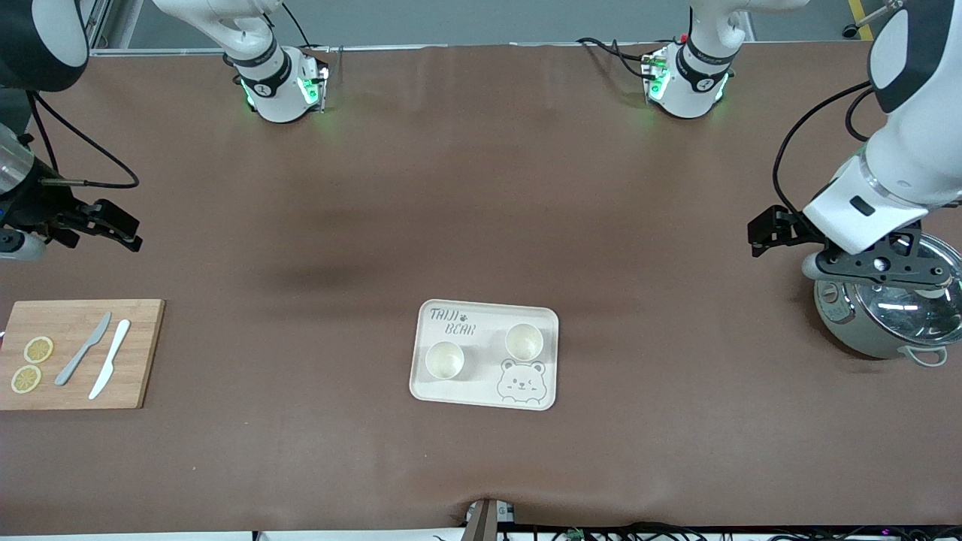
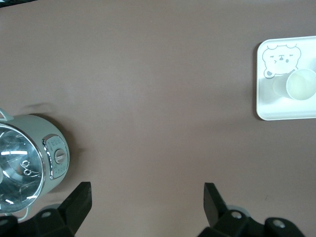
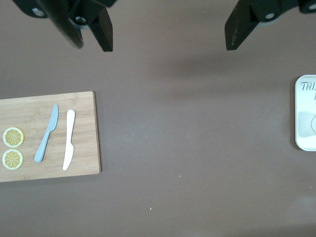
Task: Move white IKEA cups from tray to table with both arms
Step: 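Move the left gripper from the pot toward the cup on the tray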
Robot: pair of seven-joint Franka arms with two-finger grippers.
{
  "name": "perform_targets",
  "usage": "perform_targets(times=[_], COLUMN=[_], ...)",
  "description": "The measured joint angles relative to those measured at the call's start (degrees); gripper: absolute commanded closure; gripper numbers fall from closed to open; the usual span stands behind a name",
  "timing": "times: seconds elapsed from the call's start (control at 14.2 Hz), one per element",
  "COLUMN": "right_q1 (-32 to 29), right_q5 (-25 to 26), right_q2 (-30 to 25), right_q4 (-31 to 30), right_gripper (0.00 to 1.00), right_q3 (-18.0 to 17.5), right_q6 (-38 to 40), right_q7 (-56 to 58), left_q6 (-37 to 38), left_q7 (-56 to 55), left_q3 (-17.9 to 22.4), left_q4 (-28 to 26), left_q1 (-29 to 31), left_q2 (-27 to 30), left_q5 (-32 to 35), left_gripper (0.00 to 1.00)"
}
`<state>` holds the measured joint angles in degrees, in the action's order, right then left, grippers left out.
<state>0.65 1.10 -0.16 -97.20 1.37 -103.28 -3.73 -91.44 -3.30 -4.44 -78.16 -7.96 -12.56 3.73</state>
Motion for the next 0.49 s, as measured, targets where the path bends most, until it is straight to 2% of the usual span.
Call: perform_targets(times=[0.28, 0.49], right_q1=[0.0, -0.1], right_q5=[0.0, 0.1], right_q2=[0.0, 0.0], right_q4=[2.5, 3.8], right_gripper=[0.0, 0.0], right_q3=[0.0, 0.1], right_q6=[1.8, 2.9], right_q7=[0.0, 0.0], left_q6=[-1.6, -6.0], left_q7=[-0.1, -2.4], left_q3=[-0.5, -1.2], left_q4=[-0.2, -0.7], left_q1=[-0.4, -1.5], left_q2=[-1.0, -5.2], left_q5=[-0.4, -2.3], left_gripper=[0.0, 0.0])
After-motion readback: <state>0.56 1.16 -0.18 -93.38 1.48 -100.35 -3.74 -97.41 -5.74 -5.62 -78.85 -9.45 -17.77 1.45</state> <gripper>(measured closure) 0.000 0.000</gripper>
